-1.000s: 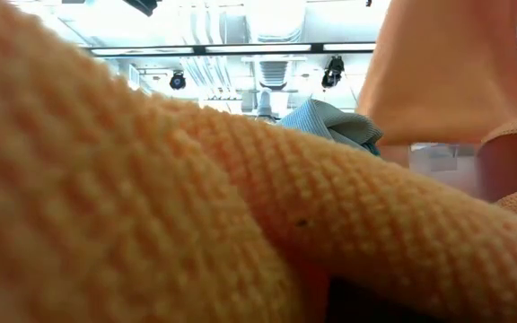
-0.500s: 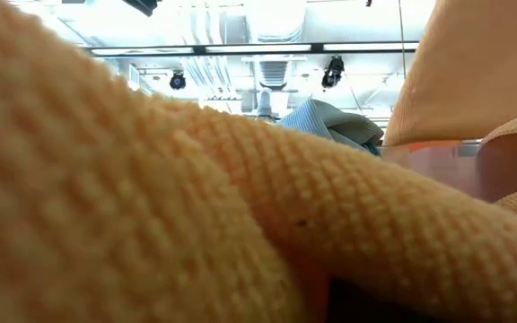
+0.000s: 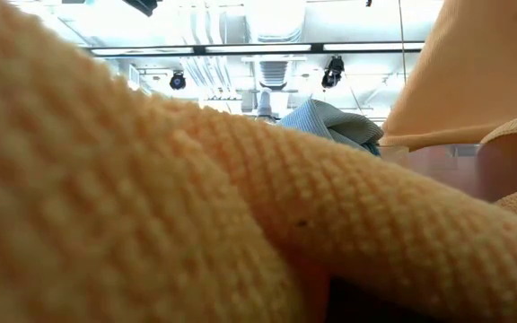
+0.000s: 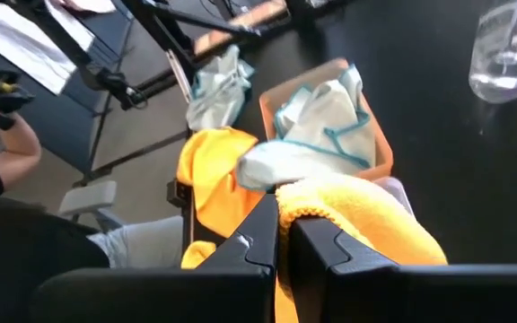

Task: Sort microfiber towel by color & place in baskets
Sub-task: Put the orange towel into the transparent bin

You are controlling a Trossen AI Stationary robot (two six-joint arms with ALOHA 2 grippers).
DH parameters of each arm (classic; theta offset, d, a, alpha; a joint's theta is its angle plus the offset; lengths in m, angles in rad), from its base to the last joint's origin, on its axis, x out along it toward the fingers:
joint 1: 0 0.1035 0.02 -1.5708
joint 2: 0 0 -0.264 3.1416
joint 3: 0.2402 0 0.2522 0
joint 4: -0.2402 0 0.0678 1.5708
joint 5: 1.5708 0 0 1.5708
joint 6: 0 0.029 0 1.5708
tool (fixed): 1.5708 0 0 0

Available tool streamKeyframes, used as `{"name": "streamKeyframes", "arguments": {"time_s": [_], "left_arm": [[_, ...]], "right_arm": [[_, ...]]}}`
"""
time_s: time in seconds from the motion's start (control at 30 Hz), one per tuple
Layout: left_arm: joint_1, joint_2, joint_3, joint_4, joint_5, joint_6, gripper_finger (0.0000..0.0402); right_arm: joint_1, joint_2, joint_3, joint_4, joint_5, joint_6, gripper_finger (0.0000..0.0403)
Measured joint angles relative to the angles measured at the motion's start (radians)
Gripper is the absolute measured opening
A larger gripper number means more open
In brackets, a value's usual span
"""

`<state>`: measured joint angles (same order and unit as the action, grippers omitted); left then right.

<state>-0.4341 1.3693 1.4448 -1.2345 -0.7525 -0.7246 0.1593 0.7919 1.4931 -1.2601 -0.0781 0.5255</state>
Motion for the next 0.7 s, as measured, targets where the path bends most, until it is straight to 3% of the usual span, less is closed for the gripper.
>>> {"name": "streamKeyframes", "arguments": {"time_s": [0.4, 0.7], "left_arm": [[0.0, 0.0, 0.0, 0.0, 0.0, 0.004, 0.0113], [0.0, 0.0, 0.0, 0.0, 0.0, 0.005, 0.0113]], "right_arm": [[0.0, 0.004, -0.184, 0.006, -0.011, 0.174, 0.0009], [0.0, 0.069, -0.331, 0.047, -0.016, 0.211, 0.0009]]}}
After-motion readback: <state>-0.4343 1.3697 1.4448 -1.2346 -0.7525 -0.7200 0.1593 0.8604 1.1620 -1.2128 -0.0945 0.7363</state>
